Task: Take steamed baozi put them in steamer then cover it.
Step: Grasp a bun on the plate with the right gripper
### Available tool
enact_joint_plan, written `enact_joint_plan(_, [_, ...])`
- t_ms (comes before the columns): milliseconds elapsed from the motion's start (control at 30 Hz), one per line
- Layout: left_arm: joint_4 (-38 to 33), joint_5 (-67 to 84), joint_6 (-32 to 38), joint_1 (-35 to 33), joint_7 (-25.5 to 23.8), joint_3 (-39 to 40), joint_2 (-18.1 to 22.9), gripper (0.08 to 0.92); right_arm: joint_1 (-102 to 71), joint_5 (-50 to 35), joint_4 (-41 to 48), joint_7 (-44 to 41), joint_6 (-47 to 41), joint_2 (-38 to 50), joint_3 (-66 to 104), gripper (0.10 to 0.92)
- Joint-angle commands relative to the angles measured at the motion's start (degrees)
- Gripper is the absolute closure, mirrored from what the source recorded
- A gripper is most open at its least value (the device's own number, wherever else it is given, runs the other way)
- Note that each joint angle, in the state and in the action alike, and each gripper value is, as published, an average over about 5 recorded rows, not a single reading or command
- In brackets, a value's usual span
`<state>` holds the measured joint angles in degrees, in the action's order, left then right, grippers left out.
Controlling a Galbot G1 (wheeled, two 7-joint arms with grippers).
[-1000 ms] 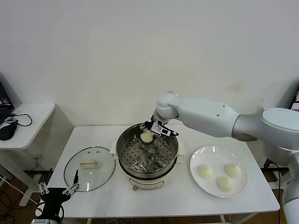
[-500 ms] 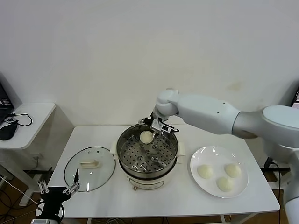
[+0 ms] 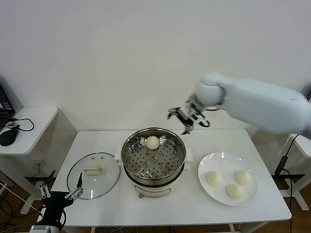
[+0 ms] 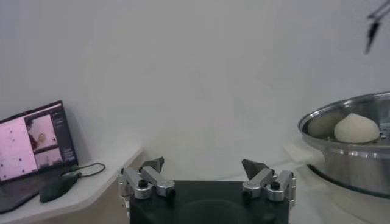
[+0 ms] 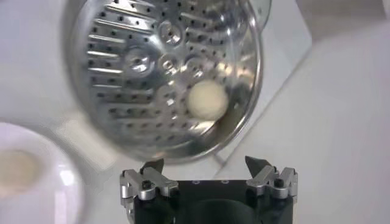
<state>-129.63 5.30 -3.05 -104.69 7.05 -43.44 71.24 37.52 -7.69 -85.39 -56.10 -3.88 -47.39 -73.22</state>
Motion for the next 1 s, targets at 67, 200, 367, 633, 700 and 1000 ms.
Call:
enact_joint_plan(67, [0.02, 0.56, -0.42, 0.28, -0.10, 0.21, -1.15, 0.177, -4.89, -0.47, -15.30, -1.68, -13.09, 28.06, -0.73, 0.202])
enact_joint_plan(200, [0.30, 0.61, -0.61, 0.84, -0.24, 0.44, -1.48, 0.177, -14.53, 1.41, -15.85, -1.34, -13.77, 30.97, 4.82, 0.203])
enact_joint_plan(367, [0.63, 0.74, -0.77, 1.21, -0.33, 0.42, -1.61, 0.177, -26.93, 3.38, -14.86, -0.96, -14.16, 30.57, 14.27, 0.202])
enact_joint_plan(633, [1.68, 0.77, -0.72, 1.40, -0.43, -0.08, -1.54, 0.177, -40.14, 8.69, -9.15, -0.37, -12.90, 24.58, 23.07, 0.203])
enact_joint_plan(700, [1.85, 0.76, -0.72, 1.39, -0.49, -0.25, -1.37, 0.177, -41.11, 9.98, -7.35, -0.35, -12.22, 23.13, 23.59, 0.202])
enact_joint_plan(1000, [2.08, 0.79, -0.80, 1.31, -0.58, -1.26, -0.81, 0.177, -43.47, 11.79, 0.22, 1.36, -11.58, 16.96, 24.64, 0.202])
